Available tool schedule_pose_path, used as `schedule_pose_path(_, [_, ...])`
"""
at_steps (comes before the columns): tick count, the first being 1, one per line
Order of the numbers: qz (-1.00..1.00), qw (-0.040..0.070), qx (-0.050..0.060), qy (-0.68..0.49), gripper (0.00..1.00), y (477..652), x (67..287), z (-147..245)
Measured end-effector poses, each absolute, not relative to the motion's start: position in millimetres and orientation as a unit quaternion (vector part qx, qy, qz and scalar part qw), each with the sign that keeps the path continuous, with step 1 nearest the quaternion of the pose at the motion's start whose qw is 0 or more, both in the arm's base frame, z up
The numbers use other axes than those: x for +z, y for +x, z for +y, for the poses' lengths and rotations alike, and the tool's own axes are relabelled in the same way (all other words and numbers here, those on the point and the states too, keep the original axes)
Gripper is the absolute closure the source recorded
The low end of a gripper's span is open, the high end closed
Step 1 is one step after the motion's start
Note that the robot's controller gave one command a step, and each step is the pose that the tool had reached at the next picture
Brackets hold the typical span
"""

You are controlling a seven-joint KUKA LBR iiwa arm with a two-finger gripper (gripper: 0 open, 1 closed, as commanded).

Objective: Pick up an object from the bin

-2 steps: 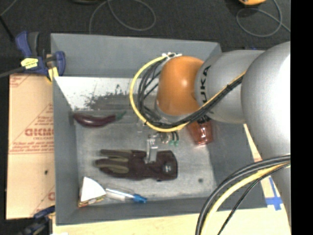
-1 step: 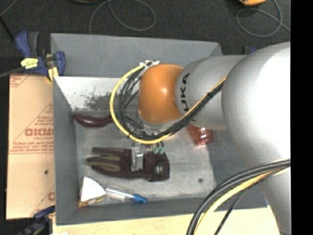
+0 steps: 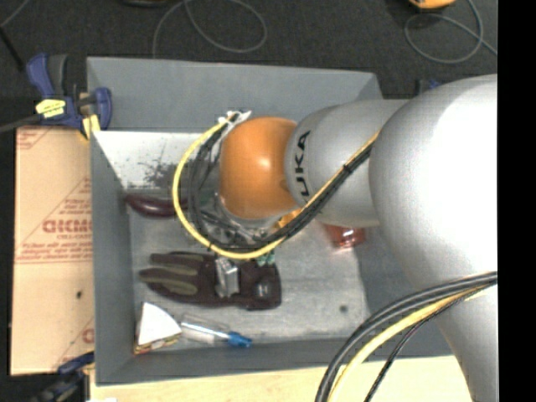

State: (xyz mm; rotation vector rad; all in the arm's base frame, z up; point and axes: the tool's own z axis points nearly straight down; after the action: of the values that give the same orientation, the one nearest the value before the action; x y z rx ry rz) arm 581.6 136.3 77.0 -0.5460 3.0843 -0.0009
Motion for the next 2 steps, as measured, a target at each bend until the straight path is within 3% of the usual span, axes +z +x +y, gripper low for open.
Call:
schedule_pose_path(1, [0.968, 0.000, 0.000, -0.249, 1.00, 577.1, 71.7, 135.2])
schedule_pose_path(2, [0.968, 0.000, 0.000, -0.249, 1.00, 577.1, 71.7, 135.2])
